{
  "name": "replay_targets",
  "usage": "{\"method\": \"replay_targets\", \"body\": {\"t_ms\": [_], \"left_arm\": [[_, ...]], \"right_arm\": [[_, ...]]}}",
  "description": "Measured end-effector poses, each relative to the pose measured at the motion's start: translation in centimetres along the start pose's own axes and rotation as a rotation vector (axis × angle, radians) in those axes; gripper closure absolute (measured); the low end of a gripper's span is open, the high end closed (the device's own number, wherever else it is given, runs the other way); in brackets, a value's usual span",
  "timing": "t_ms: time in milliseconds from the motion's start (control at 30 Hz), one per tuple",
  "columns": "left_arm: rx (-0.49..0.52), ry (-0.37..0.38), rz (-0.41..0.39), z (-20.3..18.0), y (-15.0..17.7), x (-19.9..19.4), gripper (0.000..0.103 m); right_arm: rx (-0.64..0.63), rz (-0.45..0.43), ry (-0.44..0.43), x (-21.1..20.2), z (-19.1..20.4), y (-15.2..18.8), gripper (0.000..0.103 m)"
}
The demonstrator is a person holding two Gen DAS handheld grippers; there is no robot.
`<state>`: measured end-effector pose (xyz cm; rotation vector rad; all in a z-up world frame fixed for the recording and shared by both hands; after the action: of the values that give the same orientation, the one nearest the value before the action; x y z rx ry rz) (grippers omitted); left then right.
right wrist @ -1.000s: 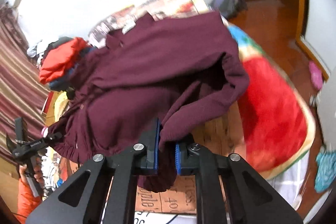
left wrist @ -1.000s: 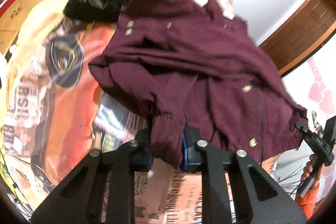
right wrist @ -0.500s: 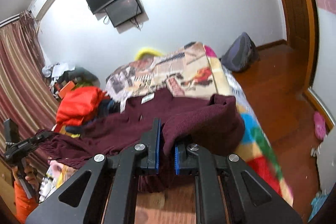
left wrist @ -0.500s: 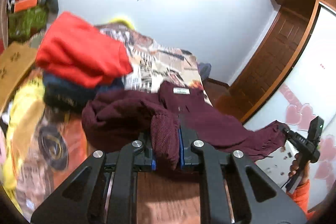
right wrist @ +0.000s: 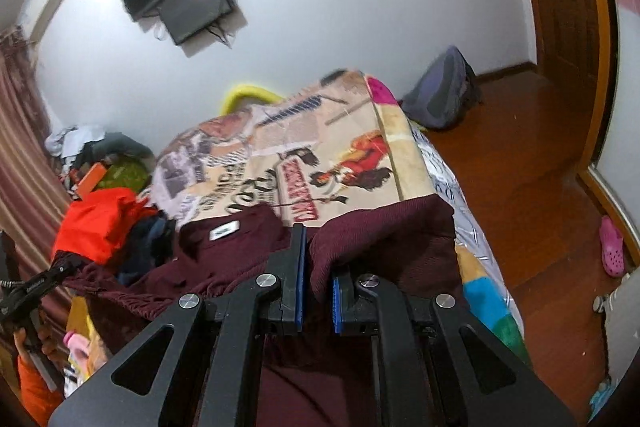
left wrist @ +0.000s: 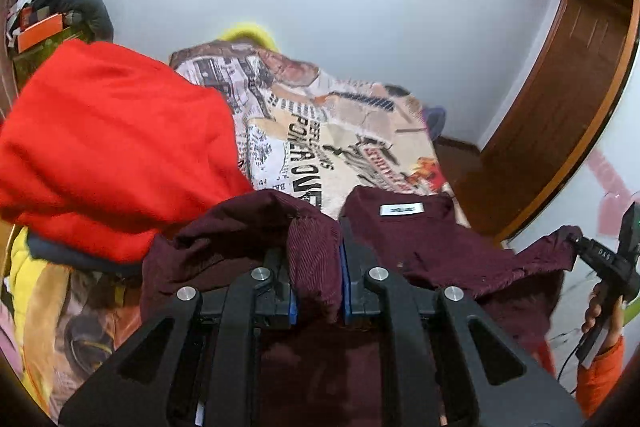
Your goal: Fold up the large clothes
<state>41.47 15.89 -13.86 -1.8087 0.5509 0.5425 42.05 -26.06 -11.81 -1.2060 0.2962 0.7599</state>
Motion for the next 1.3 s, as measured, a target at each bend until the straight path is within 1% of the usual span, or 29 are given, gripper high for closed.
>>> {"method": "replay_targets", "body": {"t_ms": [133, 267, 300, 367, 400, 467, 533, 567, 633, 700, 767, 800, 833, 900, 967, 1000, 1033, 1133, 1300], "left_arm": [[0.008, -0.033, 0.06, 0.3, -0.1, 3.7, 0.087], [-0.011, -0.063, 0.11, 0.5, 0.3, 6.2, 0.085], [-0.002, -0.073, 0.122, 0.3, 0.6, 6.7, 0.082], [0.023, -0.091, 0.141, 0.0, 0.8, 7.4, 0.08], [0.031, -0.096, 0.146, -0.3, 0.8, 7.4, 0.078], [0.056, -0.105, 0.157, -1.0, 0.9, 7.4, 0.069], [0.072, -0.11, 0.13, -1.6, 0.9, 6.7, 0.054], [0.086, -0.119, 0.103, -1.9, 0.8, 6.0, 0.05], [0.117, -0.145, 0.051, -2.6, 0.4, 5.0, 0.036], [0.147, -0.157, 0.019, -3.5, 0.1, 4.0, 0.032], [0.167, -0.14, 0.013, -4.4, 0.2, 2.8, 0.031], [0.17, -0.129, 0.017, -4.7, 0.3, 2.5, 0.03], [0.175, -0.121, 0.022, -4.9, 0.8, 2.1, 0.027], [0.195, -0.115, 0.037, -5.4, 1.7, 1.8, 0.024], [0.226, -0.11, 0.067, -6.0, 3.7, 1.7, 0.023], [0.234, -0.108, 0.083, -6.2, 4.4, 1.8, 0.023], [0.25, -0.1, 0.117, -6.5, 5.8, 2.0, 0.023], [0.271, -0.089, 0.173, -7.1, 8.9, 2.4, 0.023], [0.256, -0.083, 0.251, -7.2, 13.3, 2.9, 0.023]], "right_arm": [[0.044, 0.063, 0.023, 3.2, -1.5, 0.5, 0.094], [0.036, 0.096, 0.042, 4.1, -1.8, 0.9, 0.094], [0.023, 0.1, 0.048, 4.1, -1.6, 1.0, 0.094], [-0.009, 0.112, 0.061, 4.2, -1.3, 1.0, 0.093], [-0.03, 0.123, 0.068, 4.0, -1.1, 1.0, 0.092], [-0.061, 0.144, 0.082, 4.1, -0.8, 0.9, 0.09], [-0.084, 0.165, 0.091, 4.0, -0.5, 0.8, 0.085], [-0.096, 0.171, 0.097, 3.4, -0.2, 0.7, 0.083], [-0.114, 0.171, 0.111, 2.9, 0.2, 0.5, 0.074], [-0.123, 0.165, 0.114, 2.4, 0.6, 0.4, 0.07], [-0.128, 0.158, 0.109, 1.6, 1.1, 0.6, 0.065], [-0.141, 0.146, 0.116, 1.1, 1.4, 0.8, 0.057], [-0.162, 0.125, 0.13, 0.5, 1.7, 0.9, 0.05], [-0.221, 0.087, 0.158, -0.4, 2.5, 1.3, 0.046], [-0.268, 0.081, 0.163, -0.7, 3.4, 1.8, 0.042], [-0.285, 0.089, 0.154, -0.9, 3.8, 2.3, 0.04], [-0.304, 0.102, 0.136, -1.0, 4.3, 3.0, 0.038], [-0.356, 0.149, 0.108, -0.7, 5.5, 5.3, 0.038], [-0.426, 0.251, 0.114, 0.7, 6.3, 9.6, 0.038]]}}
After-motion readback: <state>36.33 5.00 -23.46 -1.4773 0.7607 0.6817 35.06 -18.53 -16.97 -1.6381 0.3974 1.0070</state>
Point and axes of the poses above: each gripper's, at about its wrist camera, not at the fingertips, and x roughly the way its jaws point, z to its left, y to its underside, the point moved 5 cm from there along x, roughly the way its jaws point, and after that the axes turned 3 degrees about -z, right-handed, at the moved point
